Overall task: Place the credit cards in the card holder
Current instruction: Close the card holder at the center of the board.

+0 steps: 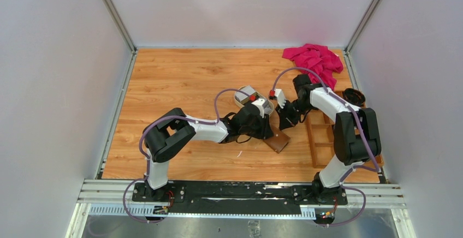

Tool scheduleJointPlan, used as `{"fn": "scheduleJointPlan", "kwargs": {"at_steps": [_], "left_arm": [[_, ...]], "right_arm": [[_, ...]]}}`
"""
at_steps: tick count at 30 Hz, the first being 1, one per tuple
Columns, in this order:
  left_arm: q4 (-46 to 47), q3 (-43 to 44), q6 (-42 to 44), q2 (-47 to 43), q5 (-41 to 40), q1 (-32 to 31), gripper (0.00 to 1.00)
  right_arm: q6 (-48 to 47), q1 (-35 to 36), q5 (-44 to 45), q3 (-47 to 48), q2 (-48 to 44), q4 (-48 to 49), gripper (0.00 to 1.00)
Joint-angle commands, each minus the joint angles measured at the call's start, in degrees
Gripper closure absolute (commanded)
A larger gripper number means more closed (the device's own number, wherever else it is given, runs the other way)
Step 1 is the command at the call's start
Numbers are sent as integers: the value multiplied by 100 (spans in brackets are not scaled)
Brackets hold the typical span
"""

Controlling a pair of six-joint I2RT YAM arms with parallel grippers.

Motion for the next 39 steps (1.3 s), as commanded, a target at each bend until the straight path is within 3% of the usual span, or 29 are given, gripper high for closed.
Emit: {"fn": "scheduleJointPlan", "kwargs": {"at_steps": [1, 20, 29, 34, 39], "left_arm": [[-439, -116, 7, 240, 72, -16, 67], [-434, -31, -84, 221, 85, -102, 67], [-378, -399, -226, -745, -111, -137, 55], [205, -1210, -899, -1301, -322, -212, 51], [1099, -1787, -1943, -1096, -398, -321, 50]], "right_arm": [[-137, -55, -368, 65, -220, -377, 100], [-7, 139, -341, -122, 181, -506, 100], [237, 139, -89, -246, 126, -188, 100], [230, 141, -127, -290, 14, -129, 100], [208, 140, -218, -330, -83, -95, 100]]}}
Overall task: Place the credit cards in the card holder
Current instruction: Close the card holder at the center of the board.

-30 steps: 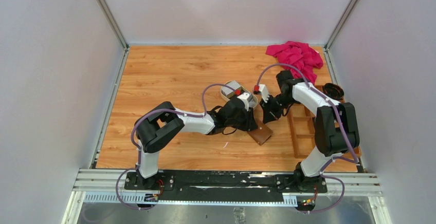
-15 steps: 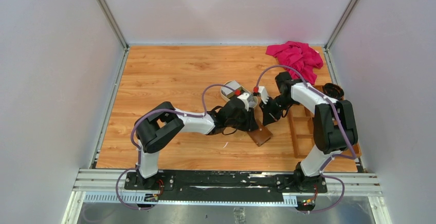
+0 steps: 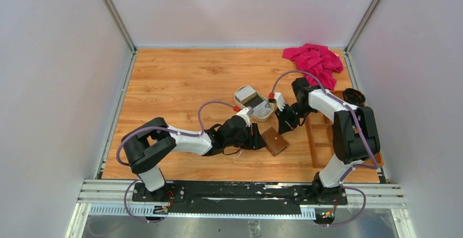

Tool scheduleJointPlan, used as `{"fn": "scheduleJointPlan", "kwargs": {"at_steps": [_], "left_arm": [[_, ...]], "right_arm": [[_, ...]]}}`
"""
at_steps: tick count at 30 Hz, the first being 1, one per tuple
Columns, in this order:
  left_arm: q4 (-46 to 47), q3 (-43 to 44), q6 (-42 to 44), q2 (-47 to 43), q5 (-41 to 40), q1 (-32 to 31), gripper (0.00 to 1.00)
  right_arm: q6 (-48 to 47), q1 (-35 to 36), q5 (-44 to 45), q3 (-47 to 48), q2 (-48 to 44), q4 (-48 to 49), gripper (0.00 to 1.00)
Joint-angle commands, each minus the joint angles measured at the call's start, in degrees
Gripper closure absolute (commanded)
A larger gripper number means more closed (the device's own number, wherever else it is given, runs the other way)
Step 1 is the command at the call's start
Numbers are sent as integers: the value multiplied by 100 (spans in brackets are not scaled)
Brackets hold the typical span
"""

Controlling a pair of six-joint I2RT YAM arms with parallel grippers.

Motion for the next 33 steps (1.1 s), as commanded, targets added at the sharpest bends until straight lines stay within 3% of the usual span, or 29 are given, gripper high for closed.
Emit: {"fn": "scheduleJointPlan", "kwargs": {"at_steps": [1, 12, 25, 33], "left_arm": [[725, -283, -1008, 334, -224, -122, 50], [728, -193, -2181, 891, -886, -315, 53], [697, -37, -2260, 1368, -1106, -377, 67], [701, -75, -2217, 1332, -1180, -381, 69]], "right_arm": [[1, 62, -62, -155, -176, -31, 100], [-37, 116, -224, -309, -447, 28, 100], [61, 629, 341, -477, -580, 172, 100], [57, 789, 495, -566, -759, 167, 100]]}}
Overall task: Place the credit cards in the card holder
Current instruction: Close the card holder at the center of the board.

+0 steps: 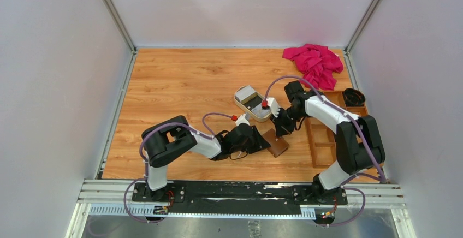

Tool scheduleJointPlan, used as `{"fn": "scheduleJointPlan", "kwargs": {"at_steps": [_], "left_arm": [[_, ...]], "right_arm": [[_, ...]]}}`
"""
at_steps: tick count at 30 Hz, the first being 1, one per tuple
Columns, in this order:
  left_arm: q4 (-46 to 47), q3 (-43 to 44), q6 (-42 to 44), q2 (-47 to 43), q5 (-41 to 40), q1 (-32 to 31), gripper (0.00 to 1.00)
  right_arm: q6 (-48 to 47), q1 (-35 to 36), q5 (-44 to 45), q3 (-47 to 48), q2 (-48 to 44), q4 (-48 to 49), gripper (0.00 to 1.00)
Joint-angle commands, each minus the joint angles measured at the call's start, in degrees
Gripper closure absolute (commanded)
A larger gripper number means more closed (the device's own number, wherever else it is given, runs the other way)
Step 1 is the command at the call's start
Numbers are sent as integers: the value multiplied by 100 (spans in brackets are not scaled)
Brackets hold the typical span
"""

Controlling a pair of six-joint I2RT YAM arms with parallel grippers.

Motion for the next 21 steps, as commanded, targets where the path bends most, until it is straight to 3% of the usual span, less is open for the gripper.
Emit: {"fn": "scheduleJointPlan", "kwargs": {"at_steps": [1, 21], "left_arm": [[-324, -10, 168, 210, -387, -43, 69], [-312, 49, 197, 241, -326, -67, 69]], "right_arm": [[16, 173, -20, -191, -181, -176, 100], [-151, 761, 684, -444, -355, -128, 100]]}}
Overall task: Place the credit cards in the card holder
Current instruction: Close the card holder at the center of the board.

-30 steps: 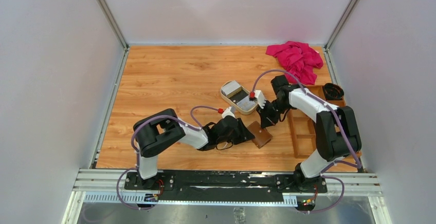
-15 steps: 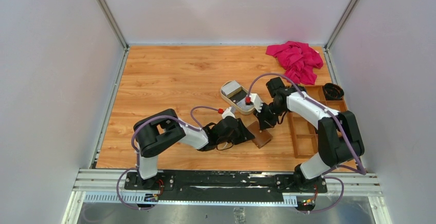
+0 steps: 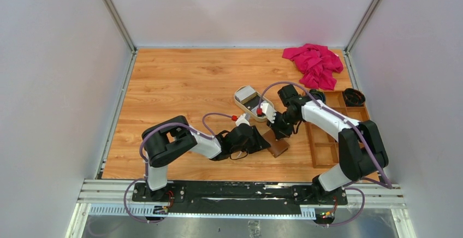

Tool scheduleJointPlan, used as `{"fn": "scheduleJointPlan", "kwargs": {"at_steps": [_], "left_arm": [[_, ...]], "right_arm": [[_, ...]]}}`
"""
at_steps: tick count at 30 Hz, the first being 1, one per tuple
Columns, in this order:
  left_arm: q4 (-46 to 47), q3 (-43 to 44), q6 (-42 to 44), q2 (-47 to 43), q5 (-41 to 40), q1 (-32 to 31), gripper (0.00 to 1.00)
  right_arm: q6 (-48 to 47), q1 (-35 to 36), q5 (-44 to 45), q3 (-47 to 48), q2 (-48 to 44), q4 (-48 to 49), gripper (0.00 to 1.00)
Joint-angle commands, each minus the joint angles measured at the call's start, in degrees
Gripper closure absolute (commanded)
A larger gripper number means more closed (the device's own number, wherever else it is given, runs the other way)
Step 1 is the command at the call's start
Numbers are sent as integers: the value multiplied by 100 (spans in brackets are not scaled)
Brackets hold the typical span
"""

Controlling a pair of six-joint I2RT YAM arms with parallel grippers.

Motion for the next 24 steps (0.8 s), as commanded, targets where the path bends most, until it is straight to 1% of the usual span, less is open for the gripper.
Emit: {"fn": "scheduleJointPlan", "kwargs": {"at_steps": [1, 11, 20, 24], "left_arm": [[-327, 44, 194, 232, -276, -43, 69], [-316, 43, 213, 199, -276, -46, 69], [-313, 40, 230, 170, -284, -44, 69], [-314, 44, 235, 170, -284, -41, 69]], "right_arm": [[-38, 283, 111, -196, -11, -254, 100], [-29, 725, 493, -310, -51, -230, 100], [-53, 898, 483, -292, 93, -482, 99], [-105, 924, 411, -307, 87, -604, 96]]}}
